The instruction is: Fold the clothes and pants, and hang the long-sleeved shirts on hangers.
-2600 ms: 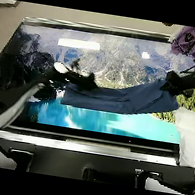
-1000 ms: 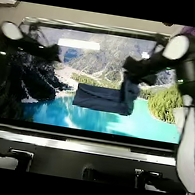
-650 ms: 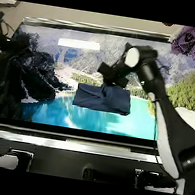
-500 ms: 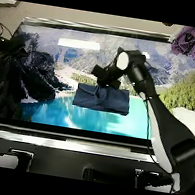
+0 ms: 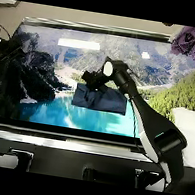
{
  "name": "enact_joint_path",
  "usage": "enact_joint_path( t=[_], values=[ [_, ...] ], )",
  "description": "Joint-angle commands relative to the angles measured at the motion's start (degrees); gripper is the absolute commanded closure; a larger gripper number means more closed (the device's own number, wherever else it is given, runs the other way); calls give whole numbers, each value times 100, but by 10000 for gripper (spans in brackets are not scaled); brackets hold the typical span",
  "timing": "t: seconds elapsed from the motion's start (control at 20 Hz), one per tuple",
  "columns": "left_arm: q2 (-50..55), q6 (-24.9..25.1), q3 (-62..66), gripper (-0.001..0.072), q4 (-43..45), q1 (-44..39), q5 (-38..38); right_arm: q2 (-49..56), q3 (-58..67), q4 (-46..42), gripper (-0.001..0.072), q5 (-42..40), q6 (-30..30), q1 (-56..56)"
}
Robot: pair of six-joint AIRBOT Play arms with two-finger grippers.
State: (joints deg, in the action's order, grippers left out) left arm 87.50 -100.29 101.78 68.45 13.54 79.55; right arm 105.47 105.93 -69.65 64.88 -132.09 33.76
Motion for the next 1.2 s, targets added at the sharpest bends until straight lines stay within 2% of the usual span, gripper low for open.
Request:
enact_joint_path(
  t=[0.0,0.05,0.1,0.3,0.45,0.65,0.7,0.85,0.9,1.05,1.15],
  values=[
    [9,2,-2,691,0,2,0,116,7,90,437,-789,240,168],
    [9,0,-2,691,0,-7,0,94,7,96,262,-966,243,175],
    [9,2,-2,690,0,-24,2,83,33,94,160,-1036,256,175],
    [9,0,-2,691,0,-116,0,-188,302,92,158,-313,765,-258],
    [7,0,-2,691,0,-138,-2,-800,304,66,157,431,1759,-1163],
    [7,-2,-2,691,0,-136,0,-1414,24,-160,157,1408,3060,-2988],
    [7,0,-2,691,0,-136,0,-1458,-262,85,156,1473,3370,-3484],
    [7,-2,-2,691,0,-136,-2,-1445,-1639,1853,156,1366,4566,-4610],
    [7,0,-2,691,0,-136,-2,-1434,-2122,2208,157,1303,4900,-4809],
    [7,0,-2,690,0,-136,0,-1366,-3346,2693,159,920,5781,-4999],
    [7,2,-2,690,2,-138,0,-1187,-3797,3058,159,656,6133,-4933]
  ],
)
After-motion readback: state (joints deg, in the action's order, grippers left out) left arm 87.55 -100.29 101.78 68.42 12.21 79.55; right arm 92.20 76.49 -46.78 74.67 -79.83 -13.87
